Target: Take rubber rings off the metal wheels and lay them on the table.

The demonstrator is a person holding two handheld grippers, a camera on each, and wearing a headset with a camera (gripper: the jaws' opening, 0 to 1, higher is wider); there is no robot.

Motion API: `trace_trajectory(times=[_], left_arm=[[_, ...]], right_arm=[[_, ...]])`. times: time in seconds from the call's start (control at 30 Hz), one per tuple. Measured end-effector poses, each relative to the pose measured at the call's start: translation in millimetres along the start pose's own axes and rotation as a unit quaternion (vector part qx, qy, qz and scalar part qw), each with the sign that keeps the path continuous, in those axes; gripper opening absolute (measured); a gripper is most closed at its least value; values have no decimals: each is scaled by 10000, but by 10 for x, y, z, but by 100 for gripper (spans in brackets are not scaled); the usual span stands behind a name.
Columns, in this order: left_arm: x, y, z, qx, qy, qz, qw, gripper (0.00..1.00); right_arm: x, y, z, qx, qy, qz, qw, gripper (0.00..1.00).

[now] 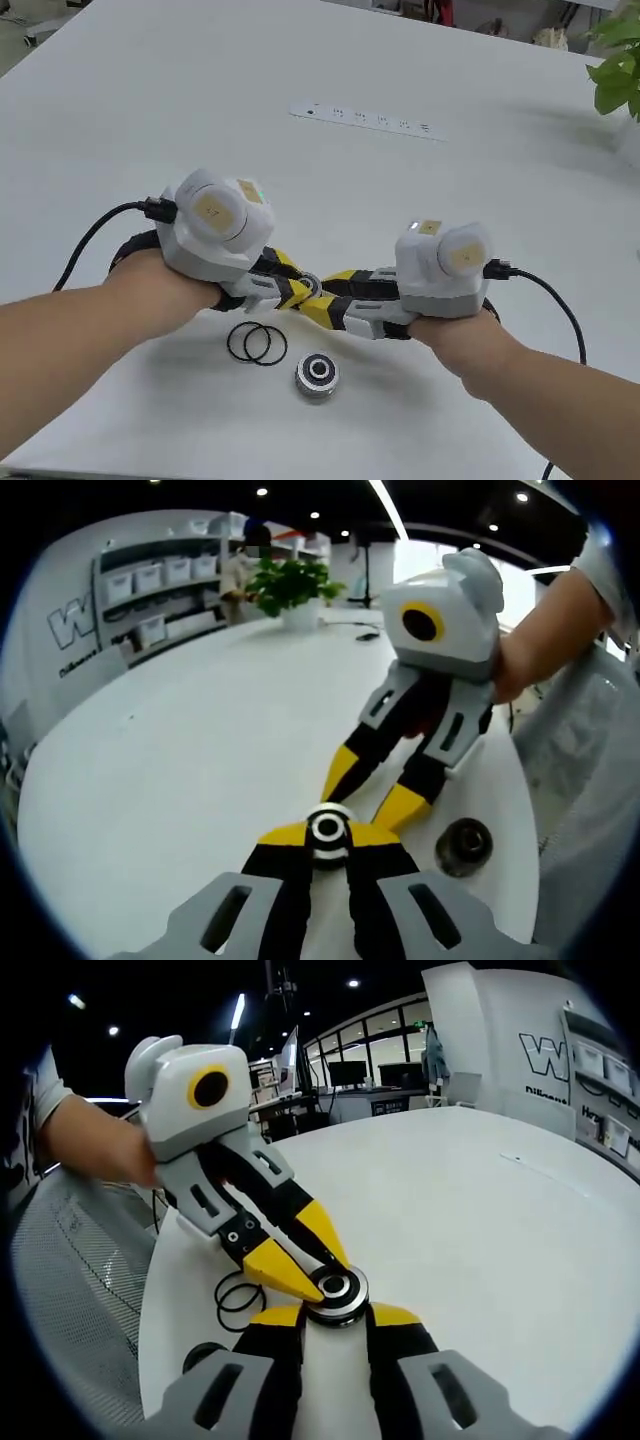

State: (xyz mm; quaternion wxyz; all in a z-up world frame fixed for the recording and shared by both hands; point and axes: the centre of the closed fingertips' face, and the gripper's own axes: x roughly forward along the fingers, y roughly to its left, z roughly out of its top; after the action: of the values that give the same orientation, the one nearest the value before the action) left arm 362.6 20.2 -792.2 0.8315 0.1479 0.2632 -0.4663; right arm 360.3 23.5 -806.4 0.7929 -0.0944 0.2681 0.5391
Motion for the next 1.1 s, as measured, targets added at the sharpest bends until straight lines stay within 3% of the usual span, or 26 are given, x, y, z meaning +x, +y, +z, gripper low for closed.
trace_trajectory(times=[1.1], left_arm=[[1,7,1,-40,-15,-7,10000,12]], right_arm=[[-27,-6,-21,135,-39,53,9999,17]])
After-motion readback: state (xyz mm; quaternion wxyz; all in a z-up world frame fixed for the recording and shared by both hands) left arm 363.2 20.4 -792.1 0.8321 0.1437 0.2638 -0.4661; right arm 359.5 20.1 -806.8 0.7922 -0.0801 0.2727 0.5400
